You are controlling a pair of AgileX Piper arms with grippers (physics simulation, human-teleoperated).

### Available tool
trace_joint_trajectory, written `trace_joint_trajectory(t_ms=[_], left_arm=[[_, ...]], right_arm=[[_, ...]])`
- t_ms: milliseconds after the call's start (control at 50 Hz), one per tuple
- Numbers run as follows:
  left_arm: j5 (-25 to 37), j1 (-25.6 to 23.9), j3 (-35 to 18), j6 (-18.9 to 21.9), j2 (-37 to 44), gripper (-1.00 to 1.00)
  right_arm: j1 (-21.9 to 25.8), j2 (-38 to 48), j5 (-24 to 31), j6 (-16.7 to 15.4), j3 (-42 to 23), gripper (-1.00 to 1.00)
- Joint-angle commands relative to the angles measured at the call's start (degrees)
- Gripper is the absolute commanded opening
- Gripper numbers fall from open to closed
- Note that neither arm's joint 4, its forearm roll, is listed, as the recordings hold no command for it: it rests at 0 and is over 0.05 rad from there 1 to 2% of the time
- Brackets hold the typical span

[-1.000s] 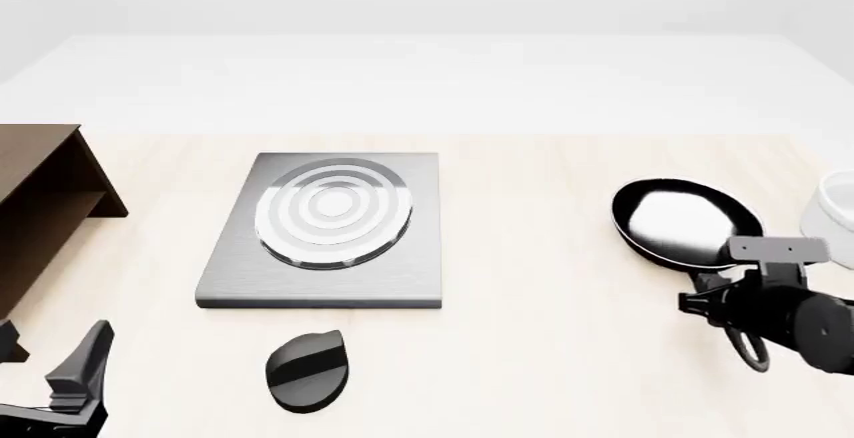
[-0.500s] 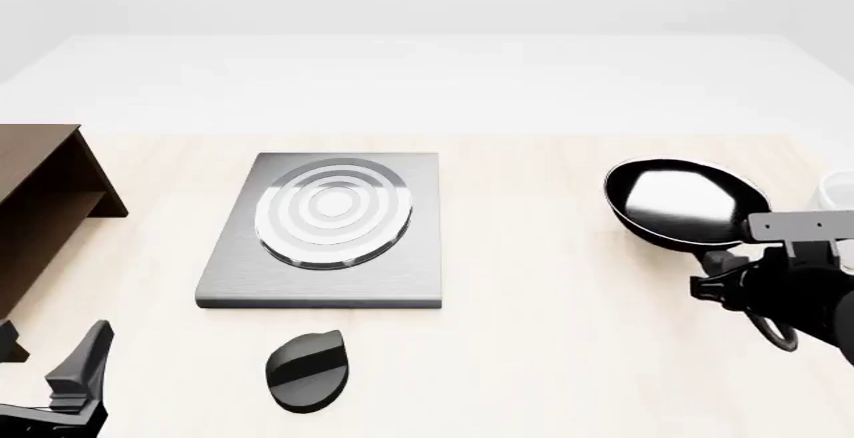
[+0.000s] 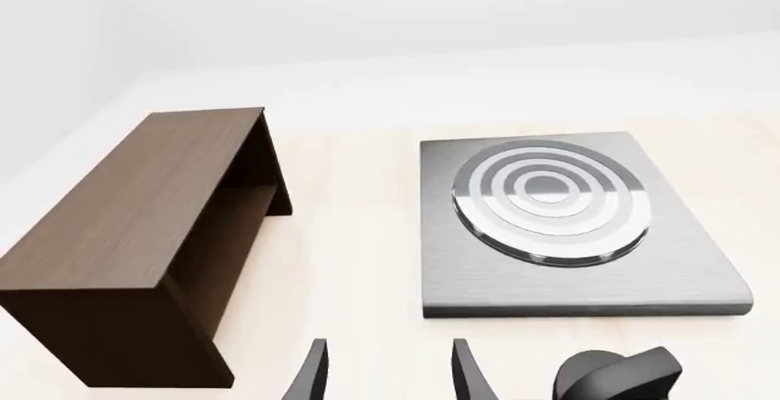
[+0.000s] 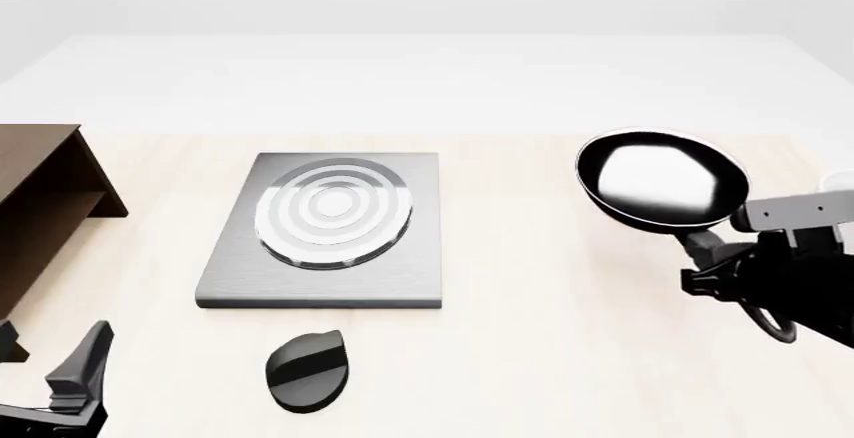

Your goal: Turn on the stove and put the frying pan on it.

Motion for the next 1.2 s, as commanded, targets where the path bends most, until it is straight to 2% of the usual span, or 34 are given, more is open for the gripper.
trace_joint_trajectory(t_ms=[20, 240, 500, 780, 1200], left_arm=[[-0.1, -0.1, 0.0, 0.4, -0.1, 1.00], [-0.6, -0.1, 0.0, 0.6, 0.4, 1.00], [-0.2, -0.1, 0.0, 0.5, 0.0, 1.00], [0.6, -0.1, 0.0, 0.6, -0.9, 1.00], [0.0, -0.3, 0.0, 0.6, -0.1, 1.00]], right_arm=[[3.7, -2.2, 0.6, 1.3, -1.8, -1.00], [9.9, -1.5, -0.1, 3.2, -3.5, -1.00], [16.7, 3.2, -2.4, 5.3, -6.8, -1.00], [23.9, 10.1, -4.9, 5.5, -10.7, -1.00], [30.5, 17.8, -7.1, 4.6, -17.7, -1.00]])
